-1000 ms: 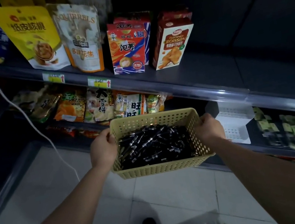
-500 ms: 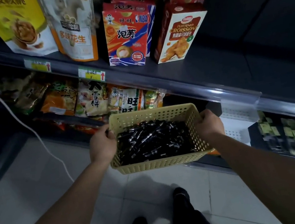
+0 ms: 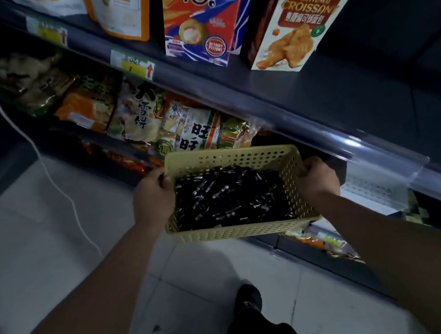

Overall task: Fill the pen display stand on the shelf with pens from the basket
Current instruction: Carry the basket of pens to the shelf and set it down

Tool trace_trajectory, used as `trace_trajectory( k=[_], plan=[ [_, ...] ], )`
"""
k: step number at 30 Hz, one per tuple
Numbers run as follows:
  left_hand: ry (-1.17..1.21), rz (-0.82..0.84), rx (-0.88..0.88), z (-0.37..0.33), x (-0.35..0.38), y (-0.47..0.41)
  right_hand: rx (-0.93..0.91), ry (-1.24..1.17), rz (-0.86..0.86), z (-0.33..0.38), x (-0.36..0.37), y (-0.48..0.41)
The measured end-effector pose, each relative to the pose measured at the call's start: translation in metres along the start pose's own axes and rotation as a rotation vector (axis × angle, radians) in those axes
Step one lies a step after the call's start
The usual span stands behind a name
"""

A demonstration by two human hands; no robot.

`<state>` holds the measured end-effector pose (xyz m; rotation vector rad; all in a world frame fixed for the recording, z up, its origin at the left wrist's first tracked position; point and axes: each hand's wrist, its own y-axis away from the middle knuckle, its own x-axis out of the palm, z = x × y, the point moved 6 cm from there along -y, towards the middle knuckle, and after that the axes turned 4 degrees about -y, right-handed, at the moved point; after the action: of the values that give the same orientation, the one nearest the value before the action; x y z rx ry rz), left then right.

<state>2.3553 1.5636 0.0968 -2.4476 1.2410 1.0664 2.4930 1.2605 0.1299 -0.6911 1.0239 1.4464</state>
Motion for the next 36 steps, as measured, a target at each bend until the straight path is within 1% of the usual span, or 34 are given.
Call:
trace_trajectory(
  k=[4,8,10,12,16,18,26,32,36],
  plan=[
    [0.019,-0.007,0.013,0.009,0.015,0.003,-0.005,0.009,-0.04,-0.011,0.01,-0.004],
    [0.052,0.048,-0.035,0.018,0.034,0.005,-0.019,-0.007,-0.053,-0.022,0.02,-0.011],
    [0.094,0.044,-0.061,0.023,0.059,-0.001,-0.046,-0.005,-0.06,-0.036,0.032,-0.032],
    [0.118,0.055,-0.06,0.021,0.059,-0.002,-0.052,-0.001,-0.057,-0.037,0.031,-0.038],
    [0.142,0.033,-0.072,0.019,0.062,-0.003,-0.074,-0.027,-0.064,-0.04,0.033,-0.045],
    [0.174,0.011,-0.084,0.02,0.079,-0.006,-0.09,-0.039,-0.07,-0.049,0.042,-0.061],
    [0.278,-0.035,-0.014,0.023,0.136,-0.02,-0.155,-0.016,-0.108,-0.072,0.064,-0.113],
    [0.362,-0.018,0.021,0.016,0.165,-0.026,-0.104,0.027,-0.136,-0.085,0.072,-0.15],
    [0.49,0.019,0.015,0.007,0.185,-0.026,-0.049,0.046,-0.169,-0.09,0.069,-0.174]
  ],
)
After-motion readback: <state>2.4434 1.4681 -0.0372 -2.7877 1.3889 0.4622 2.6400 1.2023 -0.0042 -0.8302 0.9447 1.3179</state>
